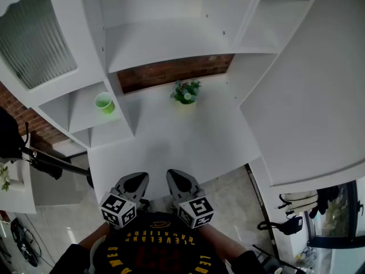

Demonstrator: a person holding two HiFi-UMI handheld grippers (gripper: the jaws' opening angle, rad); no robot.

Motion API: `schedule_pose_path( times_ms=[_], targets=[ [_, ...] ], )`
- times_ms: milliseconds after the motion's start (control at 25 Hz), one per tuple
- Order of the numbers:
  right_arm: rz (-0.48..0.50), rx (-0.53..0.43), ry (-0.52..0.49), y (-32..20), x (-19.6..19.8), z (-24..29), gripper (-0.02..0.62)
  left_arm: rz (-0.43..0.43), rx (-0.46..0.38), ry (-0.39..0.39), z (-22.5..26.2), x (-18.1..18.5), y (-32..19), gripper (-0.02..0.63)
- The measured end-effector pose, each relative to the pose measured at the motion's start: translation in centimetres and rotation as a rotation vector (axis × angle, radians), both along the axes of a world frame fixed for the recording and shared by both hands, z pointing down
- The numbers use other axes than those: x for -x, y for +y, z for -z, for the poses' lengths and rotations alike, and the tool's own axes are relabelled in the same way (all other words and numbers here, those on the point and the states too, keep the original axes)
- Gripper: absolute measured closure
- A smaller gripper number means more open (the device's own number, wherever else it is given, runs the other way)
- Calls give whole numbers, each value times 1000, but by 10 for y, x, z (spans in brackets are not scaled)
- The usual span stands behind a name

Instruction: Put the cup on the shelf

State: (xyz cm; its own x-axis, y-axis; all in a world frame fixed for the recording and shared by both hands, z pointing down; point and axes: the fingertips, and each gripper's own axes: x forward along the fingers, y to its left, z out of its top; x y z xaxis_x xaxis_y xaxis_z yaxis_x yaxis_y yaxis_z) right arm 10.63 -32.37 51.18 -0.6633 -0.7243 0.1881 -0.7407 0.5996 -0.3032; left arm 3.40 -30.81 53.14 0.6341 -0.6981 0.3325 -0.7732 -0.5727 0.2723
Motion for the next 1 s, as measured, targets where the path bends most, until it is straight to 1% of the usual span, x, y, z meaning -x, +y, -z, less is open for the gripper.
schedule_pose_path(
  times_ms=[200,520,680,1000],
  targets=[
    [9,2,23,-3,2,-2,589,-1,5,-10,-2,1,-1,603],
    [20,-6,-3,-6,7,0,589,10,15,-14,-5,6,-3,603],
    [22,-4,17,-8,8,0,589,7,14,-14,-5,7,-5,603],
    [27,6,3,-6,10,2,589,8,4,-15,-1,10,-5,603]
  ],
)
